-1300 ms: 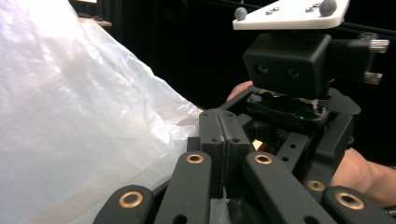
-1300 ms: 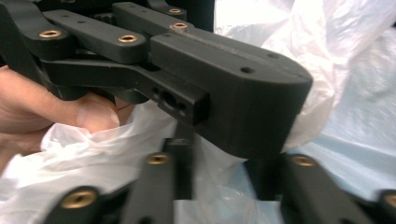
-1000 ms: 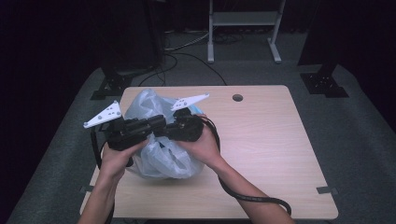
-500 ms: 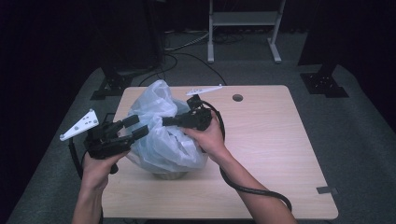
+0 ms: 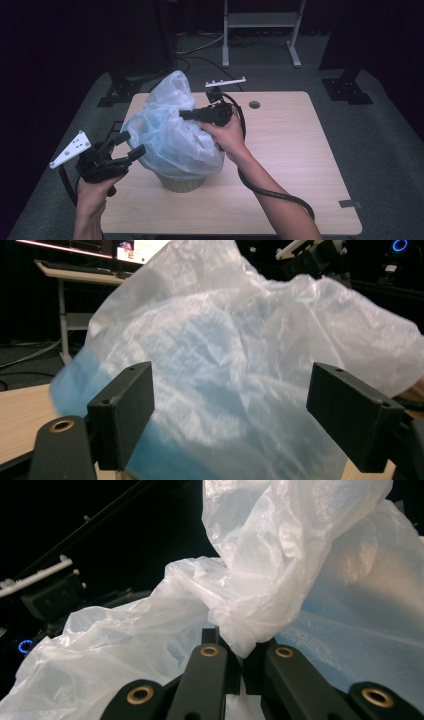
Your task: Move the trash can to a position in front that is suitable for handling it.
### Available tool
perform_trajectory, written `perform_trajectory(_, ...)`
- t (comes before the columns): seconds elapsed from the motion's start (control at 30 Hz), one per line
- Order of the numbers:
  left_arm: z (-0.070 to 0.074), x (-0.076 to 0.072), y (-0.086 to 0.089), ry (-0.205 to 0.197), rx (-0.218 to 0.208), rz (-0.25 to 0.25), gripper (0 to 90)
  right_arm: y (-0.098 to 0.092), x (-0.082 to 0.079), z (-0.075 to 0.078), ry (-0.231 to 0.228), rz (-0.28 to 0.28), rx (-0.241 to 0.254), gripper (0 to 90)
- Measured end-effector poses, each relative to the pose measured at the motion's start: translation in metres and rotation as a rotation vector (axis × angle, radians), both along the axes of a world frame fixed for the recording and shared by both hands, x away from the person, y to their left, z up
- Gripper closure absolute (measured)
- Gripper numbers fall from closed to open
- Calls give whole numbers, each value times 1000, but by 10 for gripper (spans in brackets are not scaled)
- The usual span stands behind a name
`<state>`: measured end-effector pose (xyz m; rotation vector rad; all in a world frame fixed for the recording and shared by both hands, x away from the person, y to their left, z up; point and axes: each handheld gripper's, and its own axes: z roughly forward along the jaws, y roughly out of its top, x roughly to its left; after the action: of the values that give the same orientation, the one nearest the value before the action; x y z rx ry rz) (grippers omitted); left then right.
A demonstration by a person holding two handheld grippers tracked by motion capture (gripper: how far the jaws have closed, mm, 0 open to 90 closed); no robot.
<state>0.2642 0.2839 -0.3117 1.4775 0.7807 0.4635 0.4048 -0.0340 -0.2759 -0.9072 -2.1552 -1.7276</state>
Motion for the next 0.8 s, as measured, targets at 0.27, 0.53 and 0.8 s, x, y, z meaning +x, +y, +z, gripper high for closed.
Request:
perform_trajectory(0.27,-2,-4,7,-3,-6,14,160,-5,4,17,-3,-15,27,898)
perform_trajectory(0.53,-6,-6,12,8,-8,33,138,-17,3,44,-40,-41,43,898)
perform_trajectory(0.8,-8,-5,12,9,6,28,136,-29,1,66,-69,-67,63,898)
